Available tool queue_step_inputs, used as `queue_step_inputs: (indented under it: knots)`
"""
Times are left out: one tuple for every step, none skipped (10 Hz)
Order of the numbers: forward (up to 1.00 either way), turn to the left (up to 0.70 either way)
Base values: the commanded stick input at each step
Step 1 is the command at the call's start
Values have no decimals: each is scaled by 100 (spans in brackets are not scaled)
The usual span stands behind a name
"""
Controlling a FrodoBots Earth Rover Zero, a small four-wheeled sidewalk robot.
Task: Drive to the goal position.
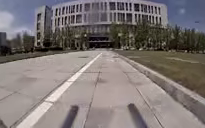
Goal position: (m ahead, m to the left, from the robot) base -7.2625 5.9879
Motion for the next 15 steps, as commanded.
queue_step_inputs:
  knots:
    - [70, 0]
    - [70, 0]
    - [70, 0]
    - [70, 0]
    - [70, 0]
    - [70, 0]
    - [70, 0]
    - [70, 0]
    - [70, 0]
    - [70, 0]
    - [70, -1]
    - [70, -17]
    - [70, -33]
    - [70, -35]
    - [70, -8]
